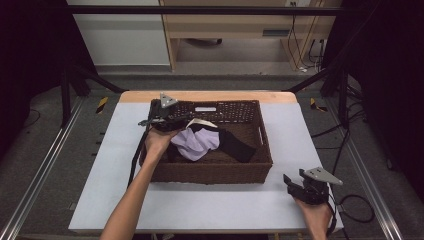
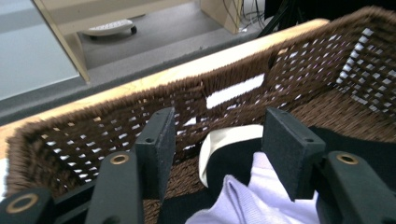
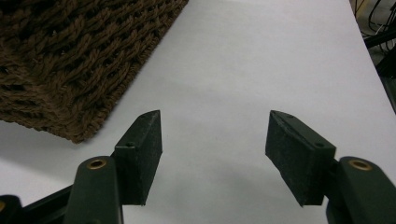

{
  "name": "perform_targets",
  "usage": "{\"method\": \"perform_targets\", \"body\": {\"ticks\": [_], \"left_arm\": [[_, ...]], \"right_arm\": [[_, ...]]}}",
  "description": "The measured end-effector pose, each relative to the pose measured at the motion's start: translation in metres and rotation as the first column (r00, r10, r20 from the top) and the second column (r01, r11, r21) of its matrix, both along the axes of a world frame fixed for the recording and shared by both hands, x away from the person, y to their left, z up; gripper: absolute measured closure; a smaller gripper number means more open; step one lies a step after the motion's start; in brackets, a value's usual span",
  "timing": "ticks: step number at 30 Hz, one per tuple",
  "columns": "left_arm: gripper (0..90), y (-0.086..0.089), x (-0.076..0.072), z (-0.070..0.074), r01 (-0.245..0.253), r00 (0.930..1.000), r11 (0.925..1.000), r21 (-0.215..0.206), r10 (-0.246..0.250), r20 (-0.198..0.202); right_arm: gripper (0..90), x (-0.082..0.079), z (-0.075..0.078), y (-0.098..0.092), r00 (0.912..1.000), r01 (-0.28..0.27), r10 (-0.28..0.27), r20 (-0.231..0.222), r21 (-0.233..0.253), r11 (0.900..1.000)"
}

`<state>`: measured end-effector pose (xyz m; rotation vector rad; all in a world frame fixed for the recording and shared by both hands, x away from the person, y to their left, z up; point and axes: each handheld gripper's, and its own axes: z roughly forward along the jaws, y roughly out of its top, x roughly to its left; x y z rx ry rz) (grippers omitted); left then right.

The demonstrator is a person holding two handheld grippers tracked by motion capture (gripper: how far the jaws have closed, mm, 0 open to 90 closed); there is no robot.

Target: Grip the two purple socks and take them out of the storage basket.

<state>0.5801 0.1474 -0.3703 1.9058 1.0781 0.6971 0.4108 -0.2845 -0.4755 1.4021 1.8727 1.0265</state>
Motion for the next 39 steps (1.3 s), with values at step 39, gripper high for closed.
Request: {"method": "perform_targets", "body": {"ticks": [39], "left_arm": [[52.7,-0.006,0.022,-0.051,0.034,0.9486,0.9911,0.128,0.009,-0.316]], "right_arm": [[36.7,0.0,-0.002,0.002,0.9998,-0.016,0.016,-0.015,-0.012,1.0]]}}
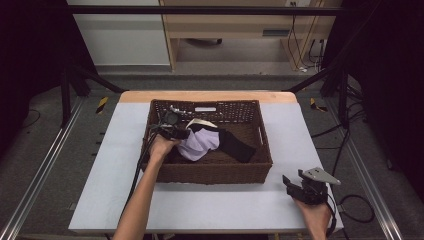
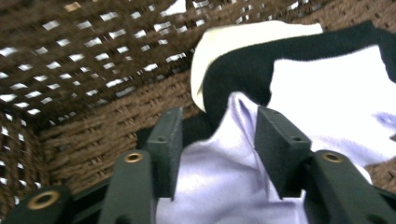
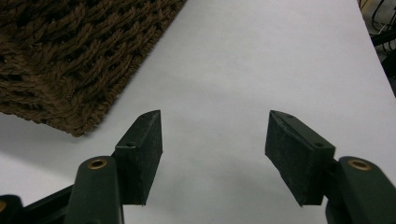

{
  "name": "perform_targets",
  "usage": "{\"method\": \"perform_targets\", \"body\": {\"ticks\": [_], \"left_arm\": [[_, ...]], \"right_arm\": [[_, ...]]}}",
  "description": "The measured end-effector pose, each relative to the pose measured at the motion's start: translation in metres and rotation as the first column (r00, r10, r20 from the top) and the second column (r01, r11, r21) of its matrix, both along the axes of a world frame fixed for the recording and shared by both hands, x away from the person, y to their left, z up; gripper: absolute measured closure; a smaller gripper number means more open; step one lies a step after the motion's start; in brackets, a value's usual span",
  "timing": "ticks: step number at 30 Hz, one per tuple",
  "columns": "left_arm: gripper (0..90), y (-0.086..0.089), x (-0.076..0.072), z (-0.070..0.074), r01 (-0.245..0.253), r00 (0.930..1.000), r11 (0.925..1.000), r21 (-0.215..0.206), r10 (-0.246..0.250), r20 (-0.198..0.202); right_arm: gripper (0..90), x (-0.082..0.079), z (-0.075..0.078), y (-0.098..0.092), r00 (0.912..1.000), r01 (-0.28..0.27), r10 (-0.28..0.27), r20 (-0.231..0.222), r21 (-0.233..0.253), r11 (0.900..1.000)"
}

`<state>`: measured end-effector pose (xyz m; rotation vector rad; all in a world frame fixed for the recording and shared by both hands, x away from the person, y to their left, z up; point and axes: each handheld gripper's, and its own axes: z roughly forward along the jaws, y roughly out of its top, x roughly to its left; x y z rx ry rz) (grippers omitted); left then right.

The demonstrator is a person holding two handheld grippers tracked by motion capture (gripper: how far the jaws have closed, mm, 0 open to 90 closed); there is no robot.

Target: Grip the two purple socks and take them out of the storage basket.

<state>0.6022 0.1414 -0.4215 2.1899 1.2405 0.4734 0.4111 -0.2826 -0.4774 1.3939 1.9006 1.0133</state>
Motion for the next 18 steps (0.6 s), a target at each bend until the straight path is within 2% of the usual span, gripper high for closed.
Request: {"method": "perform_targets", "body": {"ticks": [2,5,7,12,14,18], "left_arm": [[58.2,-0.001,0.0,0.0,0.002,1.0,1.0,0.005,-0.002,-0.006],[67.0,0.0,0.0,0.0,0.003,0.9994,1.0,-0.008,-0.003,-0.035],[72.8,0.002,0.001,0.0,-0.006,0.9988,0.9995,-0.032,0.005,-0.049],[82.6,0.004,-0.001,0.003,0.0,0.9981,0.9984,-0.057,-0.003,-0.062],[83.5,0.004,-0.002,0.004,0.0,0.9987,0.9977,-0.068,-0.004,-0.051],[84.6,0.006,-0.006,0.01,-0.001,1.0,0.9965,-0.084,0.0,-0.006]], "right_arm": [[37.0,0.0,0.0,0.0,1.0,-0.001,0.001,-0.001,0.001,1.0],[37.1,0.0,0.0,0.0,1.0,-0.002,0.002,0.002,-0.001,1.0],[37.2,0.0,0.0,0.0,1.0,-0.002,0.002,0.001,-0.001,1.0],[37.3,-0.001,0.0,0.0,1.0,-0.002,0.002,-0.001,0.003,1.0],[37.4,-0.001,0.0,0.0,1.0,-0.001,0.001,0.001,0.002,1.0],[37.5,-0.001,0.0,0.0,1.0,0.0,0.0,0.001,0.002,1.0]]}}
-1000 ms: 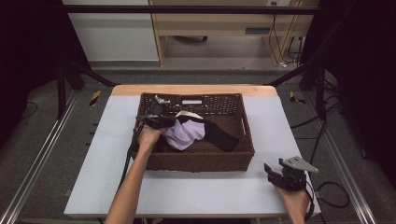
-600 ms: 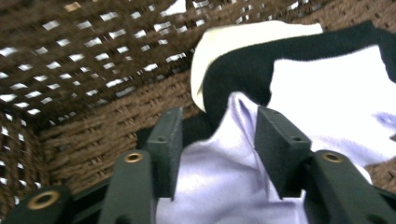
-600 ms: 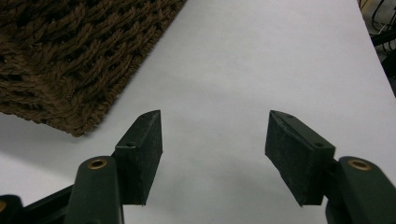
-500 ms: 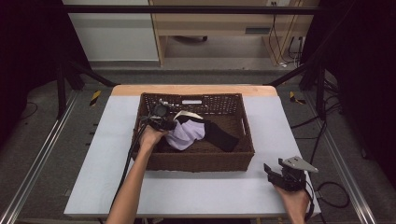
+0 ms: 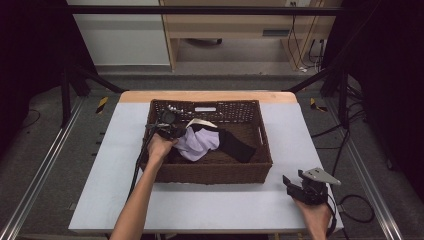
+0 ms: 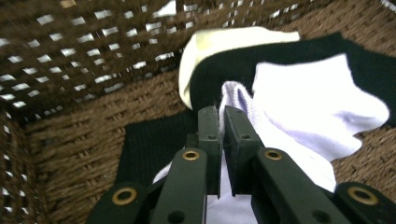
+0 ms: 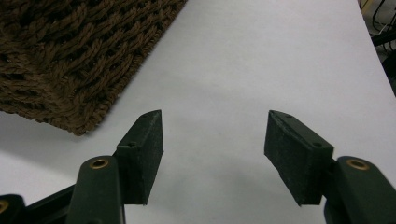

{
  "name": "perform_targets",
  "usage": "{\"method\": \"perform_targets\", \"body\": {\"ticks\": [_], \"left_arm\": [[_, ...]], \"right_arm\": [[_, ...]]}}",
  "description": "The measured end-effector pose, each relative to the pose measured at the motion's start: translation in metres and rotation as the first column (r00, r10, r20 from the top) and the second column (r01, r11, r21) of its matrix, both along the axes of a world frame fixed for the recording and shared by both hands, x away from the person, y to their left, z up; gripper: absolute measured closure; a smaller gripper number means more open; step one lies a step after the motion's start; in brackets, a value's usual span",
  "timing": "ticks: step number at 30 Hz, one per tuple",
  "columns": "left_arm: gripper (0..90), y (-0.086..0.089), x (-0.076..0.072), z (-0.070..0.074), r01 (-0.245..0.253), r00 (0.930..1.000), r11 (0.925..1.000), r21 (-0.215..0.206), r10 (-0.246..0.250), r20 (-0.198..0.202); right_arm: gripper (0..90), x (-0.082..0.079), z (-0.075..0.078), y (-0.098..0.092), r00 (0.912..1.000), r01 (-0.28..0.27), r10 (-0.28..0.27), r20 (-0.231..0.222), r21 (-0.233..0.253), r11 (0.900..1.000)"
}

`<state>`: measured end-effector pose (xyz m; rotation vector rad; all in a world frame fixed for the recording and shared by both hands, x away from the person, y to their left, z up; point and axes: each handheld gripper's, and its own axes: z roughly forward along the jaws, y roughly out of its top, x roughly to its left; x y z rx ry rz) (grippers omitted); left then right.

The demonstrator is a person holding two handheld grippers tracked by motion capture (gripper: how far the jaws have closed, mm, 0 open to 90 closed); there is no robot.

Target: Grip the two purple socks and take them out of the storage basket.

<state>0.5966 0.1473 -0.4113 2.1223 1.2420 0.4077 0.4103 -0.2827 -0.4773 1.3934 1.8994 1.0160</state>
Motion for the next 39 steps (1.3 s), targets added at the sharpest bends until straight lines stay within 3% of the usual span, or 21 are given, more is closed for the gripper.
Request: {"method": "perform_targets", "body": {"ticks": [4,7,13,18,23,28,34,39], "left_arm": [[85.2,0.001,-0.005,0.008,0.005,0.9973,1.0,0.002,-0.005,0.073],[85.4,0.003,-0.008,0.016,0.0,0.9911,0.9994,-0.035,0.005,0.133],[85.6,0.005,-0.018,0.029,0.016,0.9717,0.9987,-0.049,-0.004,0.236],[85.7,0.008,-0.029,0.045,0.031,0.9495,0.9945,-0.1,0.002,0.314],[85.7,0.014,-0.04,0.058,0.046,0.9329,0.9875,-0.151,0.012,0.36],[85.7,0.023,-0.052,0.072,0.052,0.9206,0.9809,-0.187,0.025,0.39],[85.7,0.029,-0.074,0.088,0.09,0.8991,0.9676,-0.236,0.023,0.437],[85.7,0.032,-0.093,0.099,0.126,0.879,0.9606,-0.248,0.008,0.477]], "right_arm": [[37.7,0.0,0.0,-0.001,1.0,0.0,0.0,0.006,-0.005,1.0],[37.8,-0.001,0.0,-0.002,1.0,0.006,-0.006,0.004,0.0,1.0],[37.9,-0.001,0.0,-0.003,1.0,0.005,-0.005,0.005,0.003,1.0],[38.1,0.0,0.0,-0.002,1.0,0.005,-0.005,0.003,0.0,1.0],[38.1,-0.001,0.0,-0.002,1.0,0.006,-0.006,0.005,-0.001,1.0],[38.1,-0.001,0.0,-0.002,1.0,0.007,-0.007,0.006,-0.001,1.0],[38.1,-0.001,0.001,-0.003,0.9999,0.008,-0.008,0.012,0.001,1.0],[38.1,-0.002,0.001,-0.002,0.9999,0.007,-0.007,0.011,-0.001,1.0]]}}
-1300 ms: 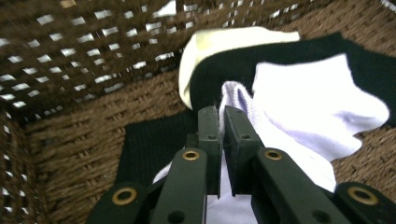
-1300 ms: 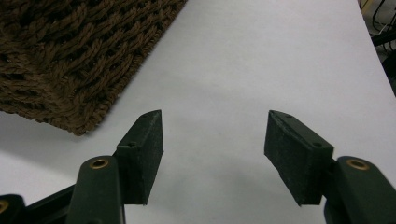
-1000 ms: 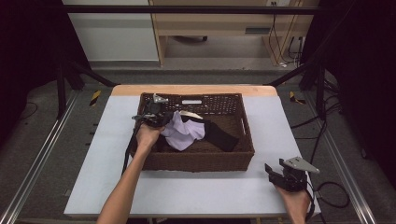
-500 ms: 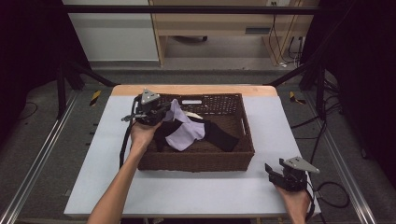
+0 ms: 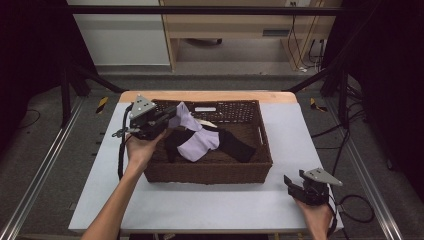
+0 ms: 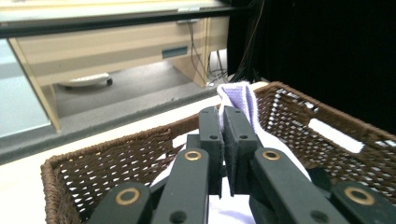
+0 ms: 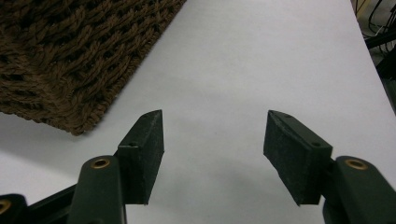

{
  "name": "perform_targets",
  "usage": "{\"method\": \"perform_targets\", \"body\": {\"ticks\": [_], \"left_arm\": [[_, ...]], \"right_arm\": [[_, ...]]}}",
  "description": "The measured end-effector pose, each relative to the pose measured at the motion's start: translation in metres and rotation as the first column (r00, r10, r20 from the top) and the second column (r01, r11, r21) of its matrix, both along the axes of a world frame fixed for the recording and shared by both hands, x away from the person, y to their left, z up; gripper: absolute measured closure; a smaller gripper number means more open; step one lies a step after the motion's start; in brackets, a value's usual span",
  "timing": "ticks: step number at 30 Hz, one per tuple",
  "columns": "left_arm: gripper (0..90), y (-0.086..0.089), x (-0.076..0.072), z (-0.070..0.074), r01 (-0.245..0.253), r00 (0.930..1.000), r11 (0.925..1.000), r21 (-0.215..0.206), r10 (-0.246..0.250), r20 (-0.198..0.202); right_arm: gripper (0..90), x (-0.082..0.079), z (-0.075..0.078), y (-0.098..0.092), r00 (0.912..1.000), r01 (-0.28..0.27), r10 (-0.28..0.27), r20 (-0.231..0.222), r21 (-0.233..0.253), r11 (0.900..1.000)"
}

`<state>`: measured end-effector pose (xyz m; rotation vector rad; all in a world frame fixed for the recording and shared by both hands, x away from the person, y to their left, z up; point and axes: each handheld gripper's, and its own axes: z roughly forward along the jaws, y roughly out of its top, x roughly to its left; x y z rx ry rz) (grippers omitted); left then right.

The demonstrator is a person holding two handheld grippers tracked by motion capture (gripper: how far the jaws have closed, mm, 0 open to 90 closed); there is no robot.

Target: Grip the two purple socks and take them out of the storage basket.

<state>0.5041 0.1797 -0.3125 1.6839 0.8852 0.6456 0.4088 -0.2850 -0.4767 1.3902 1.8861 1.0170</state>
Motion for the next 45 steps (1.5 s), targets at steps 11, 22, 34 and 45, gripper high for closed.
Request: {"method": "perform_targets", "body": {"ticks": [11,22,34,45], "left_arm": [[85.6,0.011,-0.046,0.023,0.056,0.9971,0.9972,-0.049,-0.054,0.053],[85.6,0.017,-0.085,0.035,0.121,0.9887,0.9913,-0.053,-0.115,0.095],[85.7,0.016,-0.12,0.026,0.201,0.9756,0.978,-0.057,-0.194,0.103],[85.6,0.017,-0.142,-0.006,0.232,0.9724,0.9714,-0.053,-0.23,0.04]], "right_arm": [[38.1,-0.001,0.0,0.0,1.0,0.004,-0.004,-0.002,0.003,1.0],[38.1,-0.001,0.001,0.0,1.0,0.005,-0.005,-0.004,0.002,1.0],[38.1,-0.001,0.0,0.001,1.0,-0.001,0.001,0.001,-0.004,1.0],[38.1,-0.002,0.0,0.002,1.0,-0.001,0.001,-0.001,-0.005,1.0]]}}
